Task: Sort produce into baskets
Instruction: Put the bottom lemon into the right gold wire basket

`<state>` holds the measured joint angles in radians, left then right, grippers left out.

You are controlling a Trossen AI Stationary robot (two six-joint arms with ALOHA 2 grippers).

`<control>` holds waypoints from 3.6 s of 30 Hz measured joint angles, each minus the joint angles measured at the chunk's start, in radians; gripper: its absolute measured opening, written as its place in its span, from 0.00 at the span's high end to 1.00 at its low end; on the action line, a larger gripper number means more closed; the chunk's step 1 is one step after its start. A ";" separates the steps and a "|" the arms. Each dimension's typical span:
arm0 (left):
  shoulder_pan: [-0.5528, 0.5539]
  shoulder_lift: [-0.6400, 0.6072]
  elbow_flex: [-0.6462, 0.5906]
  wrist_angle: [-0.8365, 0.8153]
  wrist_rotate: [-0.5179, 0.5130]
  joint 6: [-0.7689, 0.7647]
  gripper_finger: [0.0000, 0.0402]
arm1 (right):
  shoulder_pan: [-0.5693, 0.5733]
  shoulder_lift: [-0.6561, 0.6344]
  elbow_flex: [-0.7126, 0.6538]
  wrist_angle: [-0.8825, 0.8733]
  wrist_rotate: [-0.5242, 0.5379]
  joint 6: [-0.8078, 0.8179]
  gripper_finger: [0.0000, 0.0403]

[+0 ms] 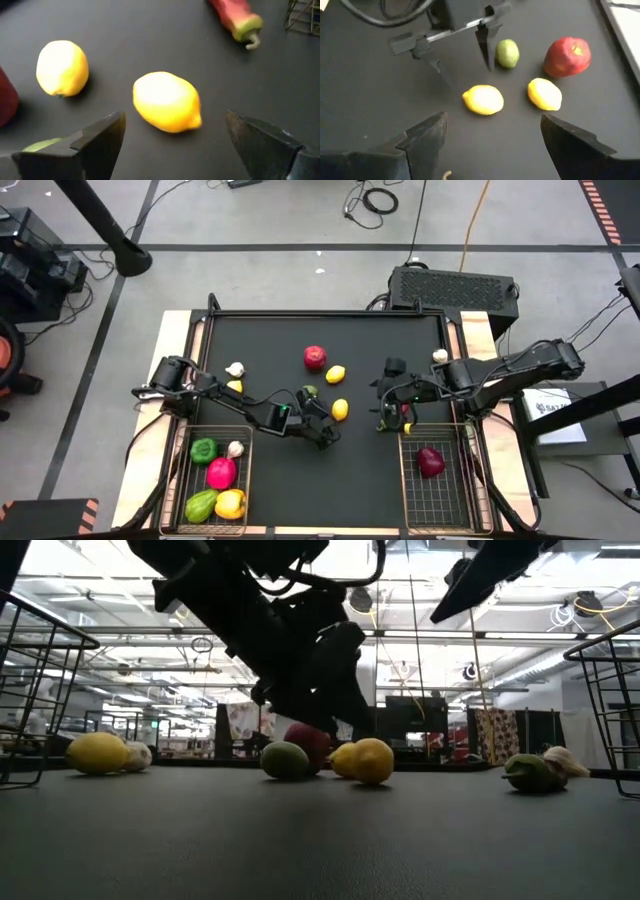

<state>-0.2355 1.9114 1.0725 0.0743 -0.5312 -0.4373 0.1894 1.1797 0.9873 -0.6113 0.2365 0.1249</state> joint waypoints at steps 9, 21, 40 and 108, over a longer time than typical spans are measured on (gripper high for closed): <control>-0.002 0.000 0.000 0.007 0.019 -0.017 0.13 | 0.002 0.064 -0.133 0.151 -0.008 -0.035 0.23; 0.000 -0.012 0.001 0.009 0.000 -0.042 0.13 | 0.000 0.300 -0.137 0.324 -0.029 -0.114 0.23; -0.067 -0.279 0.030 -0.438 0.011 -0.081 0.13 | -0.137 0.548 -0.125 0.622 -0.116 -0.167 0.08; -0.125 -0.344 0.029 -0.476 -0.040 -0.081 0.13 | 0.271 -0.104 -0.110 -0.153 -0.329 0.627 0.37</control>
<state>-0.3606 1.5673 1.1011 -0.4019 -0.5709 -0.5182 0.4607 1.0760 0.8772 -0.7647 -0.0926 0.7518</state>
